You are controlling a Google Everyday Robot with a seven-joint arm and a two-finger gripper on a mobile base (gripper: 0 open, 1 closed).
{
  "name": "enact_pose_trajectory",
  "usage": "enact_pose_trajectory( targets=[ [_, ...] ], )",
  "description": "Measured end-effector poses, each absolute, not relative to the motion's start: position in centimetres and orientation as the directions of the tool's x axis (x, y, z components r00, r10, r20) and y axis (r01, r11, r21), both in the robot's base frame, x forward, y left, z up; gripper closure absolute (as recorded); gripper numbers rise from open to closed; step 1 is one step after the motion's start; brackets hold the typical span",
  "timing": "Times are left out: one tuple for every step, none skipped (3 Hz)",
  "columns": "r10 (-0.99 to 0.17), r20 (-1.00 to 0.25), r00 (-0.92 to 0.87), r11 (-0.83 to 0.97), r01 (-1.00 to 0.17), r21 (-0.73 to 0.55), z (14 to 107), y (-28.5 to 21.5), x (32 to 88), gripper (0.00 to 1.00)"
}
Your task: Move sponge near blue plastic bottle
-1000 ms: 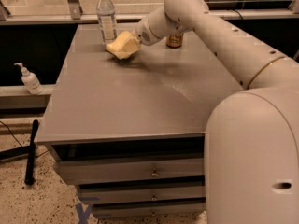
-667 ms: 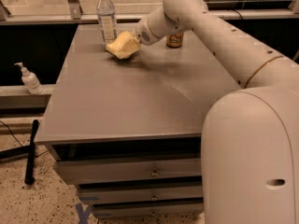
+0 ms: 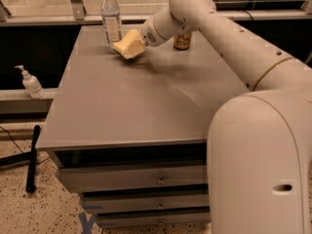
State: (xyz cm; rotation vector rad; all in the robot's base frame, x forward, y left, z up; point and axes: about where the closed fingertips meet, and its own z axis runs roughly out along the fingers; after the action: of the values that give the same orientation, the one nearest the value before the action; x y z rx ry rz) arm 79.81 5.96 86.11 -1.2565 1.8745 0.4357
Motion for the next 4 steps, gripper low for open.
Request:
enact_pose_trajectory(
  targets=[
    [-0.598, -0.785, -0.162, 0.448, -0.88, -0.16, 86.4, 5.9, 80.3, 0.0],
    [-0.592, -0.79, -0.159, 0.453, -0.876, -0.163, 86.6, 5.8, 80.4, 0.0],
    [-0.58, -0.8, -0.153, 0.454, -0.876, -0.161, 87.0, 5.6, 79.5, 0.0],
    [-0.532, -0.835, -0.142, 0.458, -0.877, -0.143, 88.9, 4.5, 76.4, 0.0]
  ],
)
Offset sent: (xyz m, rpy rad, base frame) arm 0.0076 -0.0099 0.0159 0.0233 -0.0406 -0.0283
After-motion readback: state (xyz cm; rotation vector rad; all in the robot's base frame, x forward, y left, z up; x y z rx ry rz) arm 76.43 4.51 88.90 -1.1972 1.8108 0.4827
